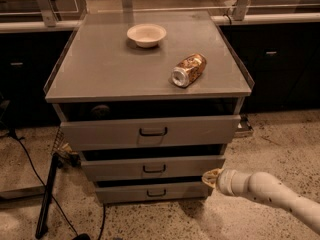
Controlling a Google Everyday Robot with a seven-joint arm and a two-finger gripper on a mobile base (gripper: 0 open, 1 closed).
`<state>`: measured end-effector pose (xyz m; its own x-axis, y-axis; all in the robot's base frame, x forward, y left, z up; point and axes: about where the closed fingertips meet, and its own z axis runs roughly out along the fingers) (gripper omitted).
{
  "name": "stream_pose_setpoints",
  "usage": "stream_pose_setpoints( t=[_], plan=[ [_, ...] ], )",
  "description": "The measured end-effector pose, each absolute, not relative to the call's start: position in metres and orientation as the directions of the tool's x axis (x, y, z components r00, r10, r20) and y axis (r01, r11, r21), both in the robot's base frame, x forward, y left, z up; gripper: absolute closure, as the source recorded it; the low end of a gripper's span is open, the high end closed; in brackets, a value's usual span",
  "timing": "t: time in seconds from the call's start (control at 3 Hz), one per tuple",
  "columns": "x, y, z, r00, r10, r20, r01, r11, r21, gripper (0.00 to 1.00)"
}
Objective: Close middle drawer
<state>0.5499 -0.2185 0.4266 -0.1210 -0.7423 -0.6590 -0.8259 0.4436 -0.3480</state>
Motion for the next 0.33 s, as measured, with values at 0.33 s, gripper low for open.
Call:
stream_pose_setpoints(
  t=[0.33],
  plan=[
    [0.5385, -0.2123, 0.4227, -0.075, -0.761, -0.645, -0.866, 0.37, -0.336, 0.81]
  ],
)
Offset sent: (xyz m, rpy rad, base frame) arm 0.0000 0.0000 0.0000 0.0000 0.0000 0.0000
